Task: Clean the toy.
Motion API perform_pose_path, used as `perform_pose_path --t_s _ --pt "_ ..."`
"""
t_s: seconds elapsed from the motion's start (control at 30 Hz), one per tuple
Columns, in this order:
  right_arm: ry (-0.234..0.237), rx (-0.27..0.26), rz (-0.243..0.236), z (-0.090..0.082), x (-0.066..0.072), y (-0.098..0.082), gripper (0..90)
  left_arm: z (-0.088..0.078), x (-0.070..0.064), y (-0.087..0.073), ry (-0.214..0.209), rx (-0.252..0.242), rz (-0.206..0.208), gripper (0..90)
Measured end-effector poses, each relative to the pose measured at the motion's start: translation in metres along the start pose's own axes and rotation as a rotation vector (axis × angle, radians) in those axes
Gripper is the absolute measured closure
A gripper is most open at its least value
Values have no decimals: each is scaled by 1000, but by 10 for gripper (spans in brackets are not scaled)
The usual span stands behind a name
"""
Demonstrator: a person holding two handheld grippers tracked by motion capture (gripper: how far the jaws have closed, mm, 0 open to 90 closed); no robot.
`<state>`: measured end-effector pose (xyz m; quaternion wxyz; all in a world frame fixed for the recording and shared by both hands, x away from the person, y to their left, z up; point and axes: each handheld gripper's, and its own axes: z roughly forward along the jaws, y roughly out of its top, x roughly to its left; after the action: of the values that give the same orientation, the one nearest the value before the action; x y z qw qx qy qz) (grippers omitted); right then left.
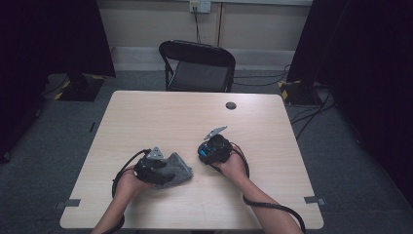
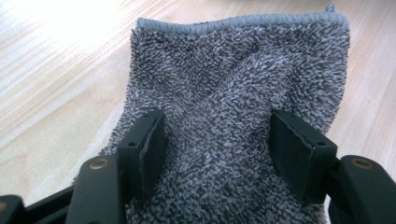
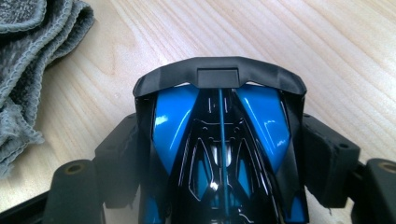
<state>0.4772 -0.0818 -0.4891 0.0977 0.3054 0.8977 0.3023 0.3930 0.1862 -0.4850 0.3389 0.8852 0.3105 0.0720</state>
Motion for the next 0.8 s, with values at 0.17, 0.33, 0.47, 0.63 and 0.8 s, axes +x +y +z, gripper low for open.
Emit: perform_pose_path --t_s 0.17,0.33,0.47,0.63,0.8 --pt "-3 -1 6 0 1 0 257 0 -3 1 3 13 -16 447" --pt "-5 1 9 0 1 0 258 0 -10 9 -2 66 -100 740" --pt "10 -11 29 -1 -1 -1 258 -1 -3 9 -50 61 -183 772" --pt "43 -40 37 -9 -5 -3 258 -10 5 13 -20 11 -214 776" --pt "77 -66 44 -18 -6 -3 259 -27 13 19 -1 -87 -262 779"
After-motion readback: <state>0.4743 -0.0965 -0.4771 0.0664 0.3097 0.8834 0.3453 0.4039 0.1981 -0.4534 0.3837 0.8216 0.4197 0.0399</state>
